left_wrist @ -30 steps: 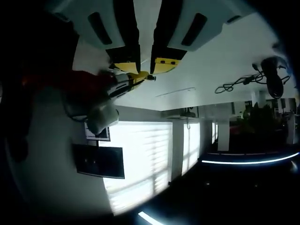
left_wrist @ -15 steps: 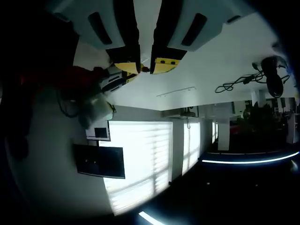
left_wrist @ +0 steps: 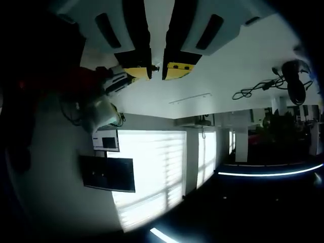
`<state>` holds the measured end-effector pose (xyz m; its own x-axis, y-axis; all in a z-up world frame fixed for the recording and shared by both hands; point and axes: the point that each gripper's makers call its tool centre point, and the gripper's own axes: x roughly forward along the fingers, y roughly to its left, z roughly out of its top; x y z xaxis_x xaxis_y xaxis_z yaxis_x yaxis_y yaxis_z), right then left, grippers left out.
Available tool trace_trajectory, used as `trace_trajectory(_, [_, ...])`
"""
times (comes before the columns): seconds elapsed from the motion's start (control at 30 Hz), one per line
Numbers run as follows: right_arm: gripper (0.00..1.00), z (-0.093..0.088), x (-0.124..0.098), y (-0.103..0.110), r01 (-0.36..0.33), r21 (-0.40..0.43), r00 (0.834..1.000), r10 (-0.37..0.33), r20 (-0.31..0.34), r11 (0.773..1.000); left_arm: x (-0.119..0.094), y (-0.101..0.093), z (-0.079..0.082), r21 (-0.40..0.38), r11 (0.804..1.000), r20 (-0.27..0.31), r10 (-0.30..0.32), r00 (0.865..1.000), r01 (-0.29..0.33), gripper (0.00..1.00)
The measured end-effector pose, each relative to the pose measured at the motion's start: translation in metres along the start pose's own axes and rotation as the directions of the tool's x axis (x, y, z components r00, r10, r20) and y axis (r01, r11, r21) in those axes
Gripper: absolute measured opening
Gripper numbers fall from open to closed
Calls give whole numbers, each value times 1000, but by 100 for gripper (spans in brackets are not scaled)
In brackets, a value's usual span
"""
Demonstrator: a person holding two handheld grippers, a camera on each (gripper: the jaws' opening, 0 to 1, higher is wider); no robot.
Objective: Grip medicine bottles put into box
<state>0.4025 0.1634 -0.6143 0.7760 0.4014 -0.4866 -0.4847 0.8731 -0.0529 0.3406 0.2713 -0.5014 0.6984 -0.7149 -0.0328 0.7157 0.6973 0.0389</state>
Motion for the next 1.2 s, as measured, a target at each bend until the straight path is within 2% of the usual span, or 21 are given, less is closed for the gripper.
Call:
trace_trajectory(0.07, [8, -2, 0, 2, -8, 24, 1000, 8, -9, 1000, 0, 0, 0, 0, 1000, -2, 0, 1000, 0, 3])
trace_trajectory(0.13, [8, -3, 1, 6, -34, 87, 999, 34, -4, 996, 1, -1, -1, 1, 1000, -3, -3, 1000, 3, 3])
trace_trajectory(0.47, [8, -11, 0, 9, -54, 154, 998, 60, -33, 987, 0, -1, 0, 3, 1000, -2, -2, 1000, 2, 3])
trace_trajectory(0.6, [8, -13, 0, 8, -36, 144, 998, 43, -46, 989, 0, -2, 1, 5, 1000, -1, -6, 1000, 6, 3])
trace_trajectory(0.8, [8, -11, -1, 3, -25, 138, 999, 29, -23, 990, -1, -2, 1, 5, 1000, 2, -3, 1000, 3, 3])
trace_trajectory(0.9, [8, -7, -2, 6, -55, 159, 998, 56, -2, 986, 0, -2, 1, 5, 1000, 1, -5, 1000, 5, 3])
trace_trajectory(1.2, [5, -8, -4, 7, -63, 146, 998, 65, -8, 987, 0, -2, 1, 5, 1000, 0, -3, 1000, 3, 3])
